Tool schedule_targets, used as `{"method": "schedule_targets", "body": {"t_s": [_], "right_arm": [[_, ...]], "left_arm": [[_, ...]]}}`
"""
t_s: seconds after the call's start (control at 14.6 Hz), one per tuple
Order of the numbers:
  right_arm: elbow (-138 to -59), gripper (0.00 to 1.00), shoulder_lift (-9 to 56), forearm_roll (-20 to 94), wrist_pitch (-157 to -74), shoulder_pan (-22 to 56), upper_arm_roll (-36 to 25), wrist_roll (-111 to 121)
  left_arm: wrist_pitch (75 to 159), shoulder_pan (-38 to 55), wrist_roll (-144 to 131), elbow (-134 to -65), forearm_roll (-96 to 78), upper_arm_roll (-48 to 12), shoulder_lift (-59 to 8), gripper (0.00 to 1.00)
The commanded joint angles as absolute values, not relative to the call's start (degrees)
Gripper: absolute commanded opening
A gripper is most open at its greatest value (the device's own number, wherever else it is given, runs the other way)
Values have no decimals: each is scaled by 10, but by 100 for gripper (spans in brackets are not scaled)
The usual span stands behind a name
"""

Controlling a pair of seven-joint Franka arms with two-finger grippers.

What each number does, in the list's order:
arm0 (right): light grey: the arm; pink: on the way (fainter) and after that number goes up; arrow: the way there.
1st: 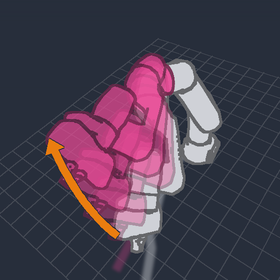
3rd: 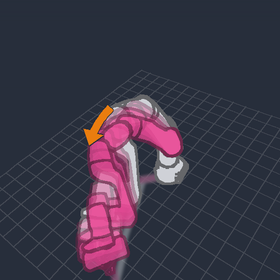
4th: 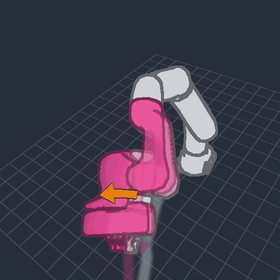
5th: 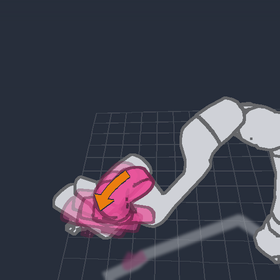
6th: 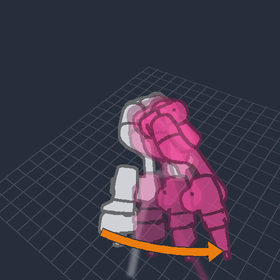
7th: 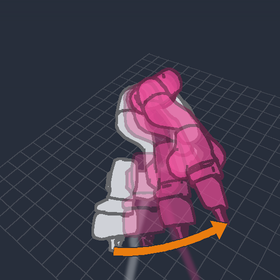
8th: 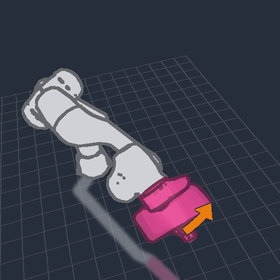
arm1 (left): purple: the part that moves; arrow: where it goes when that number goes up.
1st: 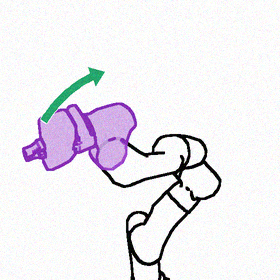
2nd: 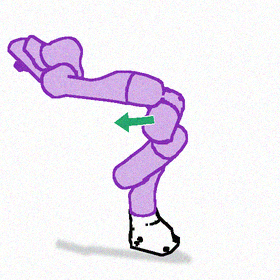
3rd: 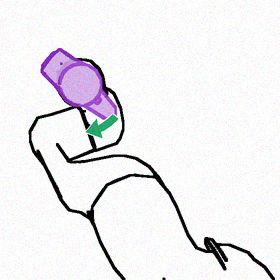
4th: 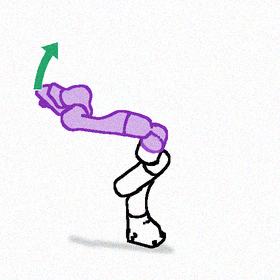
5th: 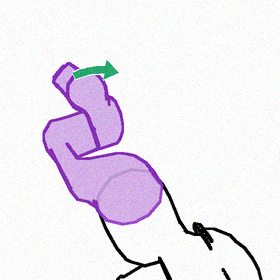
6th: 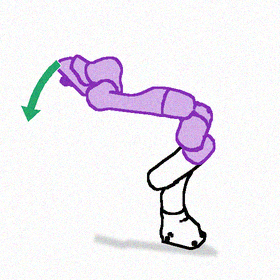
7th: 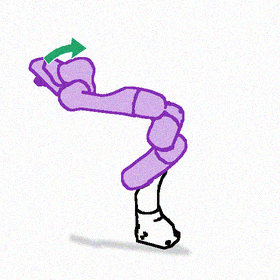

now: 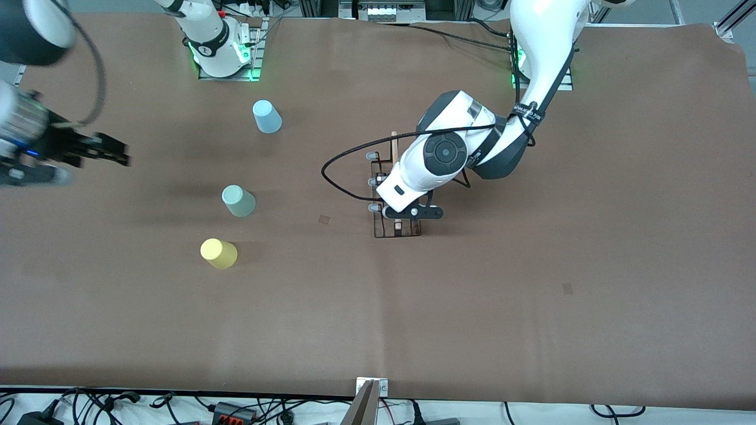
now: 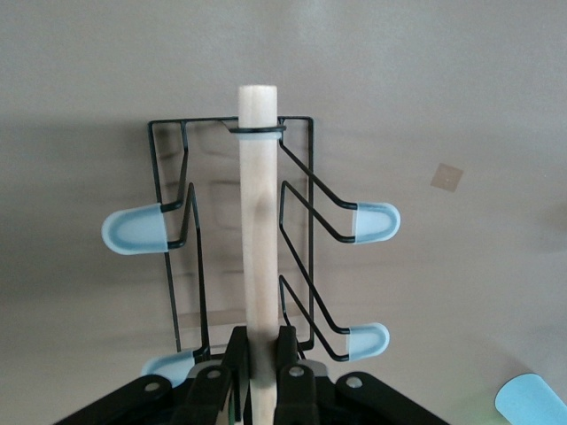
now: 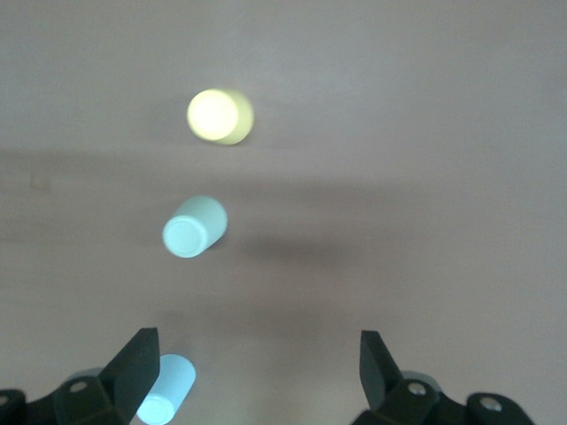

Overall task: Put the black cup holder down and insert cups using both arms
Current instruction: 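Open the left gripper while the right gripper grasps the teal cup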

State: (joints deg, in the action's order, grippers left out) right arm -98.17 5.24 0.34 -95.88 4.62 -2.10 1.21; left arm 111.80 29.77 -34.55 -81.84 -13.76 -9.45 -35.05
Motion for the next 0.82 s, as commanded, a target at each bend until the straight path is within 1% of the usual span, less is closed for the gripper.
{"method": "schedule_targets", "body": {"t_s": [0.0,0.07,0.14,0.21,0.27,0.34,0.41,0.55,0.62,0.76], "right_arm": [[-983,100,89,12,-961,76,-26,-25],[-989,100,95,12,-962,79,-26,-30],[-997,100,103,12,-968,82,-26,-30],[-1005,100,114,14,-976,83,-25,-30],[-1012,100,127,14,-987,86,-25,-30],[-1019,100,140,15,-1003,90,-25,-31],[-1022,100,151,15,-1017,94,-25,-31],[-1025,100,170,27,-1034,98,-25,-32],[-1027,100,180,53,-1041,100,-25,-31],[-1030,100,195,62,-1060,103,-25,-31]], "left_arm": [[1113,311,-347,-802,-142,-91,-355,1],[1113,311,-345,-802,-141,-91,-355,2],[1112,311,-345,-803,-141,-91,-355,9],[1112,311,-346,-803,-141,-91,-355,19],[1112,310,-352,-802,-142,-91,-356,41],[1111,310,-352,-802,-147,-91,-356,50],[1110,309,-358,-802,-147,-91,-355,61],[1107,308,-369,-800,-143,-91,-352,69],[1101,304,-370,-798,-144,-90,-348,72],[1064,301,-374,-796,-148,-84,-333,81]]}}
